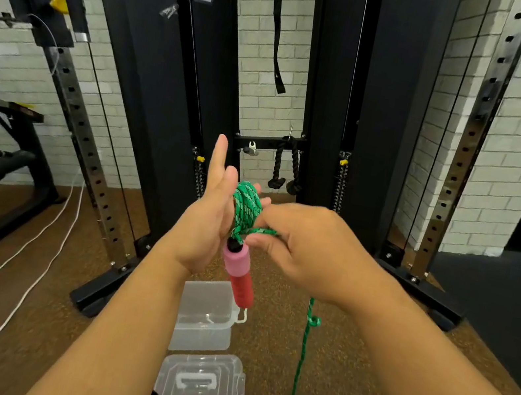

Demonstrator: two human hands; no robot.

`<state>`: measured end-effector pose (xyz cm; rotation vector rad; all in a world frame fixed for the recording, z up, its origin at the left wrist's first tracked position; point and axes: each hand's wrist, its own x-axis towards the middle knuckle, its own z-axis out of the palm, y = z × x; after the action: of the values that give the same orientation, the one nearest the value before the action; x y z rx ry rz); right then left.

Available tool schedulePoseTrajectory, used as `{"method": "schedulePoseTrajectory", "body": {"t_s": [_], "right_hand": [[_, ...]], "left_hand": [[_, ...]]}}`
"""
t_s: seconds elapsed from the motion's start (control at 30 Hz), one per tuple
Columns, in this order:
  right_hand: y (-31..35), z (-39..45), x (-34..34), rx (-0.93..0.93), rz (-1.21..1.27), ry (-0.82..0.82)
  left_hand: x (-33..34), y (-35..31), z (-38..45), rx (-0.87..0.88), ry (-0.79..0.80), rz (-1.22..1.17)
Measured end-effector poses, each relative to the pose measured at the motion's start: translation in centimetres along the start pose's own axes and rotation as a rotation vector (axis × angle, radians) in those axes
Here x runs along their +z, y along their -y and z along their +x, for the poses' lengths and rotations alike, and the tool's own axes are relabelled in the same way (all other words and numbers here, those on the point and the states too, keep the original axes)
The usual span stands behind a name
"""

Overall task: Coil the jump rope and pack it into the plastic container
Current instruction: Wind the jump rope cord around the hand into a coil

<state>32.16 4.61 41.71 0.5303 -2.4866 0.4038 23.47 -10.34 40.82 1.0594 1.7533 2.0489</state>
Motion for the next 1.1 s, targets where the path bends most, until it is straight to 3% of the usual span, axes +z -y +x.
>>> {"method": "schedulePoseTrajectory", "body": {"t_s": [0.2,0.4,0.57,0.77,0.9,1.1], "right_hand": [[-1.5,1.6,-1.2,0.101,0.107,-0.087],[-3.2,2.1,0.0,0.249,0.293,-0.160],[-4.1,1.0,2.2,0.337,0.358,-0.177],[-2.8,-0.4,4.7,0.272,0.296,-0.116],[-2.1,-1.0,5.3,0.233,0.196,0.000],[-1.0,-0.9,3.7,0.099,0.091,0.004]], "left_hand": [[0.8,0.4,-0.4,-0.037,0.080,0.247],[0.8,-1.1,-0.9,-0.113,0.207,0.108],[0.1,-2.2,-1.1,-0.091,0.303,-0.180],[0.2,-2.7,-0.8,0.109,0.141,-0.337],[-0.3,-3.1,-0.8,0.194,0.047,-0.192],[-0.6,-2.2,-0.9,0.106,-0.040,0.025]]}}
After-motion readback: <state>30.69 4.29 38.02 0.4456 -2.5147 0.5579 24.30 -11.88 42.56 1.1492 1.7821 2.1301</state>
